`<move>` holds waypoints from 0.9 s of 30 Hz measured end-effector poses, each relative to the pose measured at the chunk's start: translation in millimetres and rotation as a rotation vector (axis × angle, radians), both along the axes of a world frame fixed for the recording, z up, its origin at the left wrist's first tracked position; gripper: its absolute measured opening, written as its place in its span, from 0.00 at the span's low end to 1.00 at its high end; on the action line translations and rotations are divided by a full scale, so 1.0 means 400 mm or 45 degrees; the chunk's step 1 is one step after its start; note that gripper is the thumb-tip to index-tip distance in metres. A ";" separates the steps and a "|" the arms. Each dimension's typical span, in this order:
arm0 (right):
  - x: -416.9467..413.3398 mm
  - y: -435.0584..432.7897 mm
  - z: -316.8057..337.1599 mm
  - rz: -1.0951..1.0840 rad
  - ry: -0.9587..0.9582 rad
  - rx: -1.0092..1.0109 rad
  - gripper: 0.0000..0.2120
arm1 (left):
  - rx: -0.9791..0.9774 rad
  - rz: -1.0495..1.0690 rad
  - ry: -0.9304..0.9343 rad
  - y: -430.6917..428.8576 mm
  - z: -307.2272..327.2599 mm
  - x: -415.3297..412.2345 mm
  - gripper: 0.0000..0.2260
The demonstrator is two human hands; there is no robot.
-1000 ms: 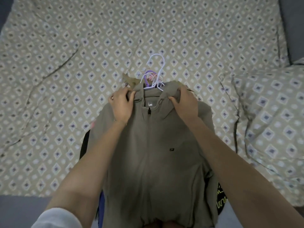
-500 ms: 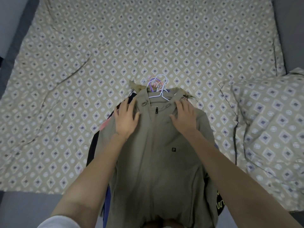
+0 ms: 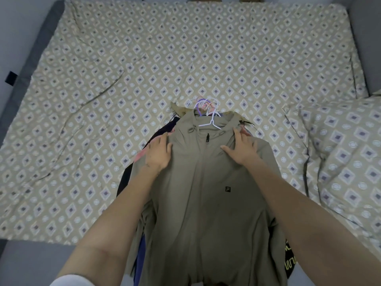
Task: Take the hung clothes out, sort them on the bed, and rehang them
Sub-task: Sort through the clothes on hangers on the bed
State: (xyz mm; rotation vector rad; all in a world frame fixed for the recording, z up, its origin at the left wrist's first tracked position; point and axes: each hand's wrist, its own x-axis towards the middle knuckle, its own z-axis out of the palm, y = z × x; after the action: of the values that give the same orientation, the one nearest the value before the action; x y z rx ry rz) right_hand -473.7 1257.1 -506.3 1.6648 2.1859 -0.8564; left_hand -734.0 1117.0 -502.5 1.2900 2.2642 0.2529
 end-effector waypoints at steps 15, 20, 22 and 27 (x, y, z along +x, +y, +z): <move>-0.023 -0.271 0.226 -0.296 0.310 0.431 0.24 | 0.498 -0.176 -0.158 -0.171 0.222 -0.037 0.11; -0.064 -0.470 0.392 -0.281 0.343 0.697 0.16 | 0.672 -0.287 -0.201 -0.332 0.366 -0.056 0.18; -0.075 -0.553 0.454 -0.304 0.395 0.733 0.14 | 0.722 -0.371 -0.184 -0.403 0.422 -0.067 0.19; -0.107 -0.740 0.588 -0.322 0.425 0.739 0.14 | 0.772 -0.469 -0.047 -0.564 0.538 -0.075 0.22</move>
State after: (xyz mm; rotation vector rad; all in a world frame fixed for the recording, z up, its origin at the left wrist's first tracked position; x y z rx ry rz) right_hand -516.3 960.9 -270.9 2.2398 2.6735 -0.6239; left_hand -763.9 891.2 -287.2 1.9487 1.9284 0.8621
